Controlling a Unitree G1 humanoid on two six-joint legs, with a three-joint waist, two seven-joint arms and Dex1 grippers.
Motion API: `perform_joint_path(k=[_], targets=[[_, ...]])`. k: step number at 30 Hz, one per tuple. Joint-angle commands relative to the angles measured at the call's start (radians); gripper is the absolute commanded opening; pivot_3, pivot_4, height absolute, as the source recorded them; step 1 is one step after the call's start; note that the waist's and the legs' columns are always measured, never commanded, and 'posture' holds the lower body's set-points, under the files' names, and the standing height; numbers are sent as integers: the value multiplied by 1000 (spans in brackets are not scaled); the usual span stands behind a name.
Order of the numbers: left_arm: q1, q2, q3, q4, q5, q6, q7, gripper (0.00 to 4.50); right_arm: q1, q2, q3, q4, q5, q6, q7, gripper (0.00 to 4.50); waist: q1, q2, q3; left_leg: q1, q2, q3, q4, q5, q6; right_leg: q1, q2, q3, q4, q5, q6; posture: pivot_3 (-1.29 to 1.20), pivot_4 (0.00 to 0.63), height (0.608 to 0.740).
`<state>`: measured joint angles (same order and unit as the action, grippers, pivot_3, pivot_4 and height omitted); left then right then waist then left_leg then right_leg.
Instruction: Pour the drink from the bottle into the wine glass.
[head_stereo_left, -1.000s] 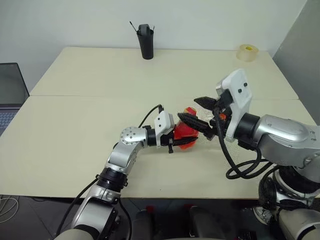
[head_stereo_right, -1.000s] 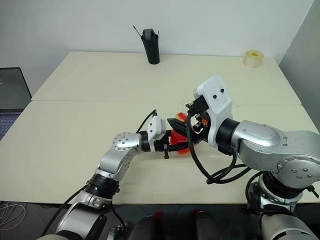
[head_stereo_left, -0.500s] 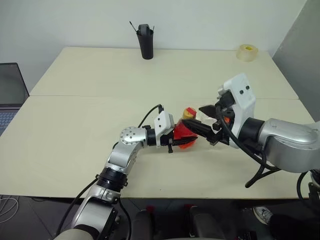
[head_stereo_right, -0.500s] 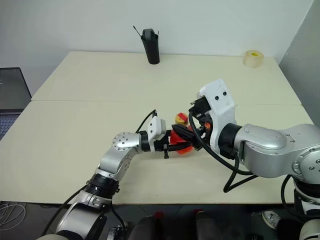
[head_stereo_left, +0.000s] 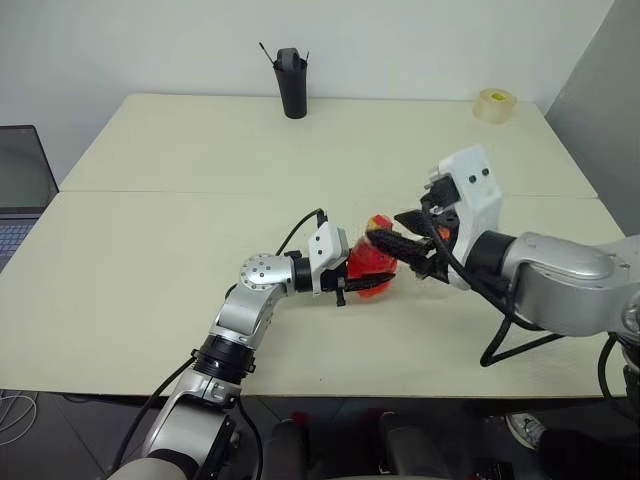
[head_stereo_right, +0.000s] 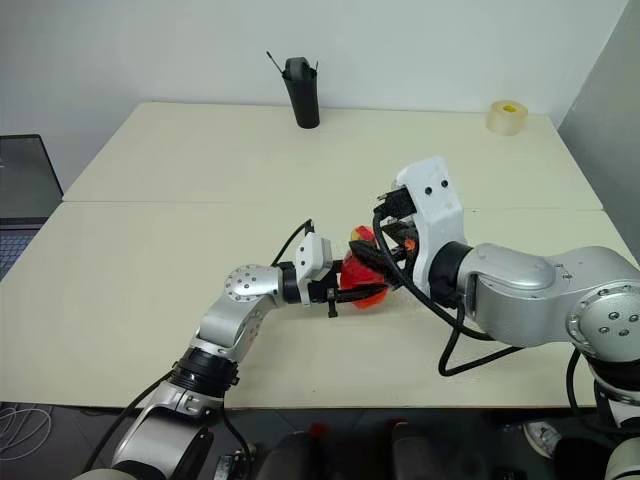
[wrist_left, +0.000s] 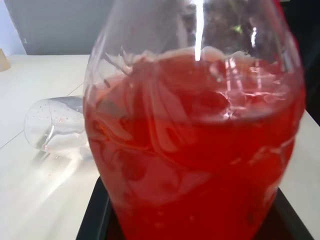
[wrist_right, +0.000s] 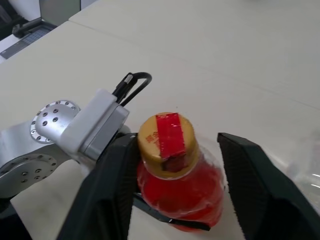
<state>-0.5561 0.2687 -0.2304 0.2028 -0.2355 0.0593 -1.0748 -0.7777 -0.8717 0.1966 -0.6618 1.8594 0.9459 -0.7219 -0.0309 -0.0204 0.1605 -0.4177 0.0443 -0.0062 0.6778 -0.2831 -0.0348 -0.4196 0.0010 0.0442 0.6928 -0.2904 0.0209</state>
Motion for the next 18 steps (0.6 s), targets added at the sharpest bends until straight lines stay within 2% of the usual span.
perform_joint_path(k=[1, 5, 8, 10, 12, 13, 15, 16, 18], targets=[[-6, -6, 9, -50, -15, -17, 5, 1483, -21, -10, -9, -1, -29, -24, -6, 1312, 0, 0, 0, 0, 0, 0, 0, 0, 0, 0, 0, 0, 0, 0, 0, 0, 150, 740], [-2, -4, 8, -59, -15, -12, 8, 1419, -25, -9, -10, 3, -36, -26, 8, 1277, 0, 0, 0, 0, 0, 0, 0, 0, 0, 0, 0, 0, 0, 0, 0, 0, 150, 740], [-4, -6, 7, -61, -14, -8, 11, 1389, -47, -23, -18, 14, -100, 14, 112, 1277, 1, 0, 0, 0, 0, 0, 0, 0, 0, 0, 0, 0, 0, 0, 0, 0, 150, 740], [-9, -9, 3, -60, -16, -5, 14, 1378, -56, -50, -34, 38, -243, 40, 328, 1277, 2, 0, 0, 0, 0, 0, 0, 0, 0, 0, 0, 0, 0, 0, 0, 0, 150, 740], [-13, -14, -4, -60, -19, -3, 9, 1371, -71, -123, 0, 87, -468, 2, 735, 1277, 4, 0, 0, 0, 0, 0, 0, 0, 0, 0, 0, 0, -1, 0, 0, 0, 150, 740], [-17, -16, -6, -55, -19, -3, 8, 1370, -74, -146, 18, 109, -550, -21, 877, 1277, 5, 1, 0, 0, -1, 0, 0, 0, 0, 0, 0, -1, -2, 0, 0, 0, 150, 740], [-20, -18, -14, -50, -18, -8, -5, 1365, -140, -178, 111, 260, -764, -131, 1268, 1277, 5, 1, 0, 0, -1, 0, 0, 0, 0, 1, 0, -1, -3, 0, 0, 0, 150, 740], [-21, -19, -18, -48, -16, -11, -12, 1356, -170, -176, 144, 336, -847, -181, 1417, 1277, 3, 1, 0, 0, -1, 0, 0, 0, 0, 0, 0, -1, -2, 0, 0, 0, 150, 740], [-22, -22, -24, -51, -16, -12, -18, 1318, -256, -127, 230, 555, -1038, -349, 1723, 1277, -1, 1, 0, 1, -4, 2, 0, 0, 1, 1, 2, -1, -3, 0, 0, 0, 150, 740]])
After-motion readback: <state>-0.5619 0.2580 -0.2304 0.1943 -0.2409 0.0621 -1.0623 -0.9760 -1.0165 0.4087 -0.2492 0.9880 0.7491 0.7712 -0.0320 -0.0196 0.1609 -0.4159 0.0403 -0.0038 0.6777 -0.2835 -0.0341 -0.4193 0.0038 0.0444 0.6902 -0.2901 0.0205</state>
